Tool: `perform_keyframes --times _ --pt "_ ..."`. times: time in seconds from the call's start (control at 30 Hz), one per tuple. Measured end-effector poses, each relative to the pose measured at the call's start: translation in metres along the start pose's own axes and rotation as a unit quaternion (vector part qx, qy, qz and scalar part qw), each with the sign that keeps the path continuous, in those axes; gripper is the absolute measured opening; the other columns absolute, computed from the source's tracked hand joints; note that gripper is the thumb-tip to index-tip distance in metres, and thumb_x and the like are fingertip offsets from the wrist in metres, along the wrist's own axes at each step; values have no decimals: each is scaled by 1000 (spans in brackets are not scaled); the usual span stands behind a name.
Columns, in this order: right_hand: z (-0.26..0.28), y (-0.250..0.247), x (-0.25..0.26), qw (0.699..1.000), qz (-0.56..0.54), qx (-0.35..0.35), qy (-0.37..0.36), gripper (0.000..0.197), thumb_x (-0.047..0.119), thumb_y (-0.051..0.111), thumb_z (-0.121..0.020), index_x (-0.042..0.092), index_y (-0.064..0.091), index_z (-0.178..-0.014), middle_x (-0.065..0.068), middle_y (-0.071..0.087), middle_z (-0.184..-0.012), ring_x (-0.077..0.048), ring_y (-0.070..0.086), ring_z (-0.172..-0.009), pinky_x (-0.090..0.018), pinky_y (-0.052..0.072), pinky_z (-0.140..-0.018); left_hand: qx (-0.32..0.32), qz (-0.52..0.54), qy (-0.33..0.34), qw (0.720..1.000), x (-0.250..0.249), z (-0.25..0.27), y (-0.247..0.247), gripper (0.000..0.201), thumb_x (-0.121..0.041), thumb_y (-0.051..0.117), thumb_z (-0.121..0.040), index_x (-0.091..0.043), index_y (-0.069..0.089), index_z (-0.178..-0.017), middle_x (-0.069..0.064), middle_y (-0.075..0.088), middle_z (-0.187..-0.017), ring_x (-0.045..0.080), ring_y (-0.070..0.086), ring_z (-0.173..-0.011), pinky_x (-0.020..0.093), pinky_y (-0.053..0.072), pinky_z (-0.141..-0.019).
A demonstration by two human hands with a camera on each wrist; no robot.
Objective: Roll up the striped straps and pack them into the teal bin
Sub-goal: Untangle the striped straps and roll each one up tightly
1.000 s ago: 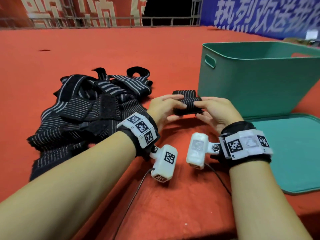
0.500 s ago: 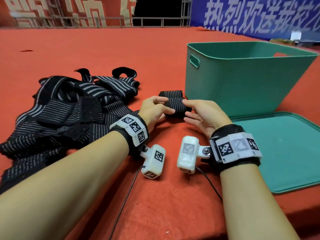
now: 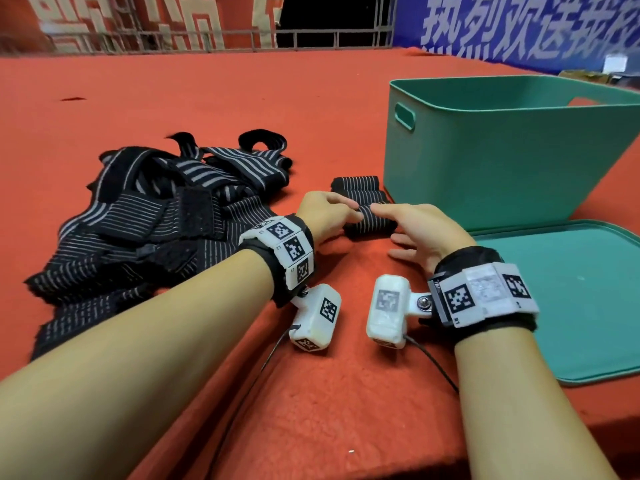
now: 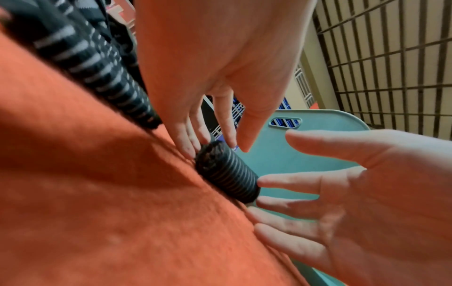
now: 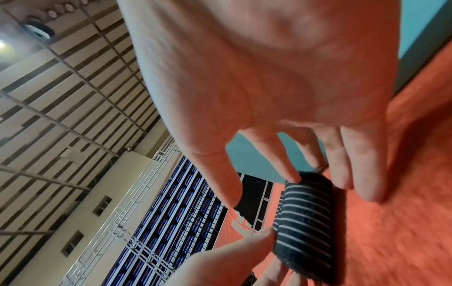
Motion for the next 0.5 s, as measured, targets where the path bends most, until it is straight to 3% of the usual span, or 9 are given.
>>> perform_keyframes --times 0.07,0.13,0.27,0.33,0.4,0.43,0.5 --pt "0 0 1 1000 19 -10 -4 41 37 74 -90 17 61 -123 2 58 -115 -18 53 -119 -42 52 -99 34 -8 7 999 2 2 -4 17 -1 72 -88 -16 75 -97 10 65 -91 19 60 -80 25 52 -61" --pt "2 3 1 999 29 -13 -7 34 36 73 -91 18 63 -119 7 59 -108 -17 52 -118 -42 50 -99 68 -24 8 997 3 6 -7 29 -1 71 -89 -15 74 -115 5 65 -89 16 55 -75 25 48 -66" --pt "6 8 -1 998 53 -23 -13 36 33 75 -91 16 64 -121 -1 61 -126 -18 52 -120 -45 49 -104 92 -50 12 994 2 15 -13 45 -6 70 -92 -16 64 -136 5 64 -102 19 55 -90 35 49 -81" --pt "9 7 3 997 64 -39 -22 29 33 74 -91 15 64 -113 -2 61 -119 -19 54 -114 -43 50 -103 87 -23 1 996 -3 20 -21 37 -11 69 -95 -17 64 -131 4 66 -109 17 60 -103 33 52 -85" --pt "13 8 13 992 90 -68 -63 23 31 74 -90 10 68 -98 -5 63 -104 -19 57 -98 -37 49 -91 77 14 2 997 -12 28 -36 21 -18 66 -98 -17 66 -120 3 66 -112 19 61 -108 31 54 -81" --pt "16 10 19 987 104 -82 -91 26 30 74 -89 5 70 -97 -6 61 -97 -18 56 -91 -35 48 -85 71 25 6 997 -19 32 -47 17 -22 63 -100 -16 65 -117 3 64 -112 20 62 -109 31 54 -79" --pt "25 25 32 980 127 -82 -131 33 29 74 -90 1 72 -107 -5 61 -90 -17 55 -87 -37 51 -86 47 26 18 998 -31 38 -74 23 -31 57 -104 -15 64 -118 5 63 -116 22 63 -111 36 55 -87"
Point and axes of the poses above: each hand's wrist, its own z-axis away from the middle knuckle, its own y-axis out of the palm, x = y × z, the point moved 3 cm from there along -z, towards the middle knuckle
